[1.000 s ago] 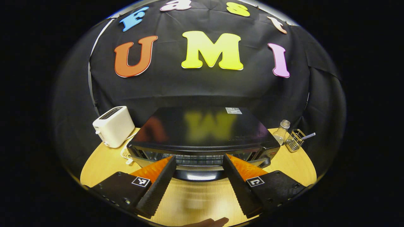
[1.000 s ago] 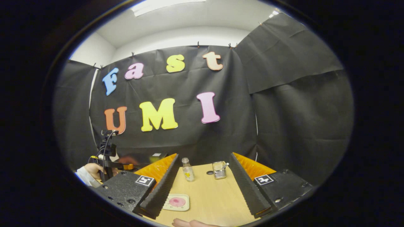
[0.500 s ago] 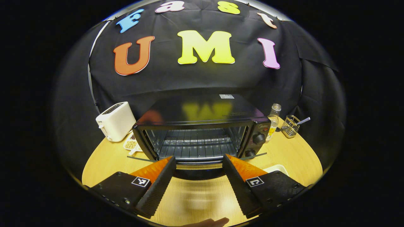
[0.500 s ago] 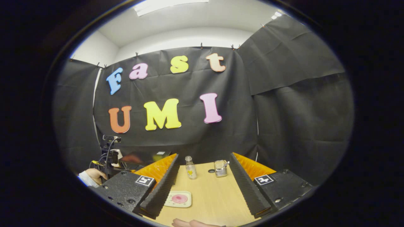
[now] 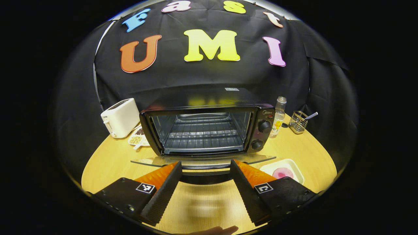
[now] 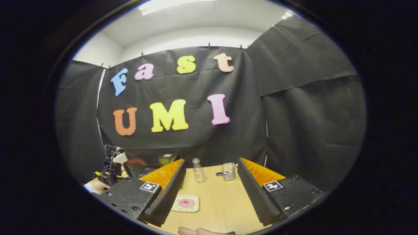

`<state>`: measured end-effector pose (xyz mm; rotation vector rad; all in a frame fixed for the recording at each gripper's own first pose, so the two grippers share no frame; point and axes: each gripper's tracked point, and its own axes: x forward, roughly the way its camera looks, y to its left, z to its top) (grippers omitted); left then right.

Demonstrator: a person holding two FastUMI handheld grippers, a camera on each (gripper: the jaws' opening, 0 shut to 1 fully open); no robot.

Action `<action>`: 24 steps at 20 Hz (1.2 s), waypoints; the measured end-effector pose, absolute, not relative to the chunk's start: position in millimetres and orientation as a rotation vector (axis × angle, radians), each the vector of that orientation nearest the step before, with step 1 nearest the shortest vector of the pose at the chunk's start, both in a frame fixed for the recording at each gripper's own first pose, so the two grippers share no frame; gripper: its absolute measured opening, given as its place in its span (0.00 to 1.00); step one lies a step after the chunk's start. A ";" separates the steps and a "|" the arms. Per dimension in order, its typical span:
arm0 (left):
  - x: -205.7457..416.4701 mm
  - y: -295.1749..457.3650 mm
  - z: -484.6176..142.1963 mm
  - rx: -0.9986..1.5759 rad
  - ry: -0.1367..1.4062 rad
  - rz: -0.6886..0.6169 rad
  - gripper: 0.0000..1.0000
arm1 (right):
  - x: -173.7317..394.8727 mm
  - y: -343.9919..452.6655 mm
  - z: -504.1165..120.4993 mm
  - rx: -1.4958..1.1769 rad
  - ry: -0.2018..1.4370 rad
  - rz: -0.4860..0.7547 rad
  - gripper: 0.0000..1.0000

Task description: Open the electric oven with the left hand, put the food in, and close the electric oven.

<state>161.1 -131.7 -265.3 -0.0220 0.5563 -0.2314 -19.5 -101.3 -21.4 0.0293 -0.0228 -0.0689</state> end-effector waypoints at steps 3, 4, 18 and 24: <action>148.5 -131.5 -279.2 -0.020 0.567 -0.232 0.94 | -18.8 -101.3 -25.6 0.035 -0.010 -0.065 1.00; 144.6 -131.8 -284.9 -0.017 0.568 -0.233 0.94 | -17.8 -101.9 -26.5 0.036 -0.006 -0.066 1.00; 111.9 -143.2 -362.9 -0.027 0.705 -0.229 0.95 | 4.5 -111.8 -56.8 0.062 0.074 -0.086 0.96; 108.9 -137.2 -354.1 -0.038 0.648 -0.189 0.95 | 27.5 -114.4 -82.0 0.045 0.158 -0.093 0.96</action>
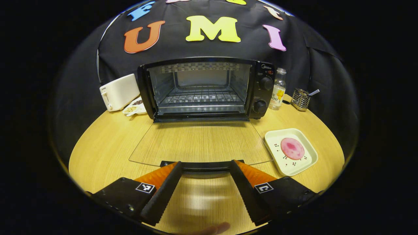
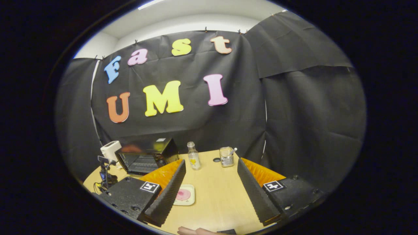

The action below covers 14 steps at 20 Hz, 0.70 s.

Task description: Open the electric oven with the left hand, put the food in, and close the electric oven.

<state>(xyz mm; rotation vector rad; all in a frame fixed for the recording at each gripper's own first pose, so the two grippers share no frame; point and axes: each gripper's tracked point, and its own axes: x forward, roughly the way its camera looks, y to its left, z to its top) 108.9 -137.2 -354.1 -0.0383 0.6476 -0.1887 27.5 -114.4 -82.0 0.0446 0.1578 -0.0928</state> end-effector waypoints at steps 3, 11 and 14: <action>106.7 -130.7 -335.7 -0.061 0.589 -0.148 0.95 | 43.3 -108.4 -99.3 0.016 0.242 -0.065 0.96; 84.0 -112.5 -204.2 -0.087 0.281 -0.132 0.95 | 99.5 -107.7 -148.8 -0.074 0.467 -0.037 0.96; 75.2 -100.4 -162.3 -0.120 0.196 -0.108 0.95 | 121.4 -100.6 -177.9 -0.074 0.583 -0.002 0.96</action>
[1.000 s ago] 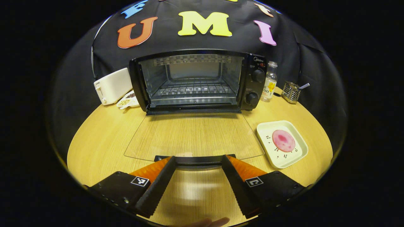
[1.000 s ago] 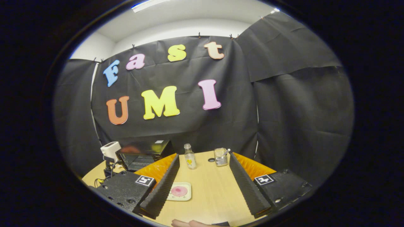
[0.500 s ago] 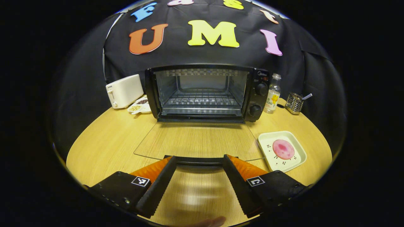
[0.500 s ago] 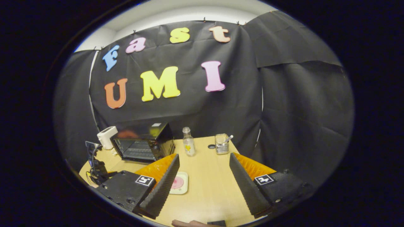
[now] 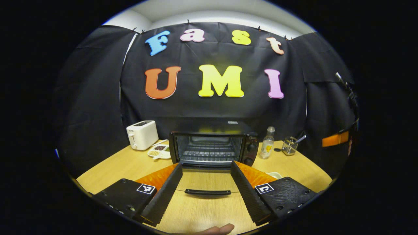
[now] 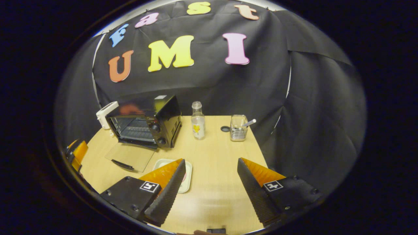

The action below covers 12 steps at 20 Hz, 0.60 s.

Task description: Open the electric oven with the left hand, put the food in, and close the electric oven.

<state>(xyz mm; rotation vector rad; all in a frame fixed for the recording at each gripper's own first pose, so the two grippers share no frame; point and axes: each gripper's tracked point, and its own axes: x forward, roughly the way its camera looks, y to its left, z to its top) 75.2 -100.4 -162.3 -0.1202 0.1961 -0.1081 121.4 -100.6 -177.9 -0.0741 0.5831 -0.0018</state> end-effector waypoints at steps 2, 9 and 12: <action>71.0 -92.1 -135.7 -0.162 0.138 -0.099 0.95 | 132.1 -92.4 -202.2 -0.058 0.679 0.040 0.96; 66.1 -70.2 -76.5 -0.123 0.019 -0.071 0.94 | 167.7 -81.0 -289.2 0.045 0.986 0.113 0.84; 65.9 -71.9 -68.4 -0.126 0.009 -0.083 0.95 | 177.7 -72.9 -315.4 0.065 1.054 0.138 0.75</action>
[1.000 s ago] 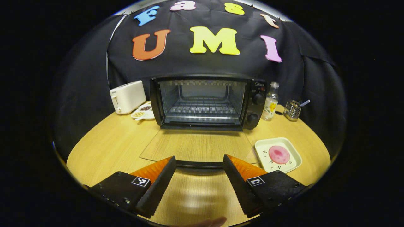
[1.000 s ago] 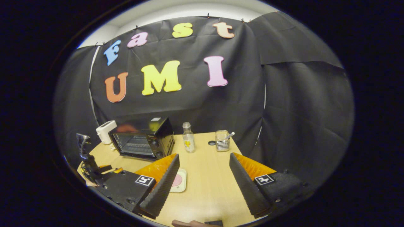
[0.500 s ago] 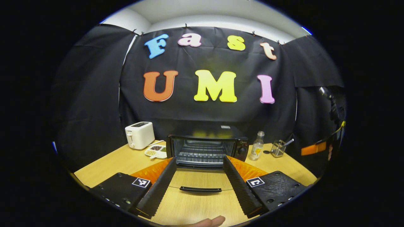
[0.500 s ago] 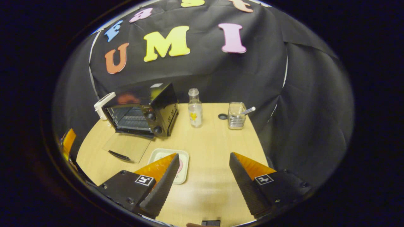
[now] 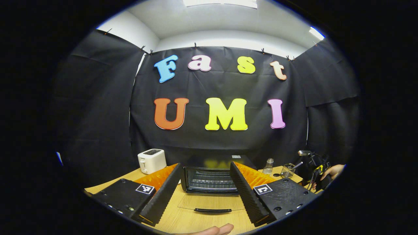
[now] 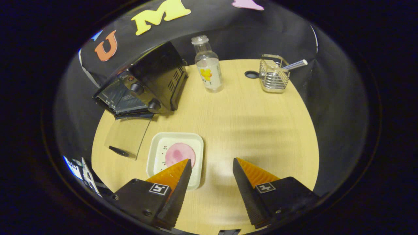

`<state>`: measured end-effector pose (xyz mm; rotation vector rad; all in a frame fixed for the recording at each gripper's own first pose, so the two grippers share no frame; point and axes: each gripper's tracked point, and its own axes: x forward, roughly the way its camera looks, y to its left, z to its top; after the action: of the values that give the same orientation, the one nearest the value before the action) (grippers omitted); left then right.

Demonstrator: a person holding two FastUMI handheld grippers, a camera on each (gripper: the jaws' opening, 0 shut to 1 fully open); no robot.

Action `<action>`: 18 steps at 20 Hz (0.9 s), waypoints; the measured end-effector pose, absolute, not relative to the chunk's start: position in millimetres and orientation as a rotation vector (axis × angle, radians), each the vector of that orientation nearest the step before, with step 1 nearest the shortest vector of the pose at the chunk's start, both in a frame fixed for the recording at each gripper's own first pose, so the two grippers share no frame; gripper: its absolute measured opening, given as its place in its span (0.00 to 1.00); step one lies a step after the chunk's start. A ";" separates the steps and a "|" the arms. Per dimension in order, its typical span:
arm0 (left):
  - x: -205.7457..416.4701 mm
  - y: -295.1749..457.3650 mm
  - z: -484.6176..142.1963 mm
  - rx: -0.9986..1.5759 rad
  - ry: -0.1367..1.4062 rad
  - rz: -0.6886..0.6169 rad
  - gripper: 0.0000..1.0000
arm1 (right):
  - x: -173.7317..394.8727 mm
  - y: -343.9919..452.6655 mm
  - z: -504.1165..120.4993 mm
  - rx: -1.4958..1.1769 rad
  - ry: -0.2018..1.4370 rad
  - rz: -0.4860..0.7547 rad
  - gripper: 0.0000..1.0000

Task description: Open the electric oven with the left hand, put the food in, and close the electric oven.

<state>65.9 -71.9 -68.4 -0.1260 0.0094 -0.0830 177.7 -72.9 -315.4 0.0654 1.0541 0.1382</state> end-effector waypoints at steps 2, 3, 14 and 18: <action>62.4 -75.4 -67.5 -0.135 0.010 -0.110 0.94 | 184.1 -65.4 -333.2 0.083 1.098 0.166 0.66; 63.4 -72.8 -67.4 -0.135 0.008 -0.114 0.95 | 184.4 -60.2 -341.4 0.106 1.126 0.179 0.63; 59.2 -48.5 -81.9 -0.084 0.055 -0.060 0.94 | 182.8 -47.9 -370.8 0.302 1.209 0.306 0.04; 55.1 -46.0 -83.8 -0.072 0.056 -0.072 0.95 | 173.3 -54.2 -363.6 0.449 1.187 0.305 0.01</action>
<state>55.1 -46.0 -83.8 -0.0719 0.0563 -0.0723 173.3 -54.2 -363.6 0.4486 1.1870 0.3048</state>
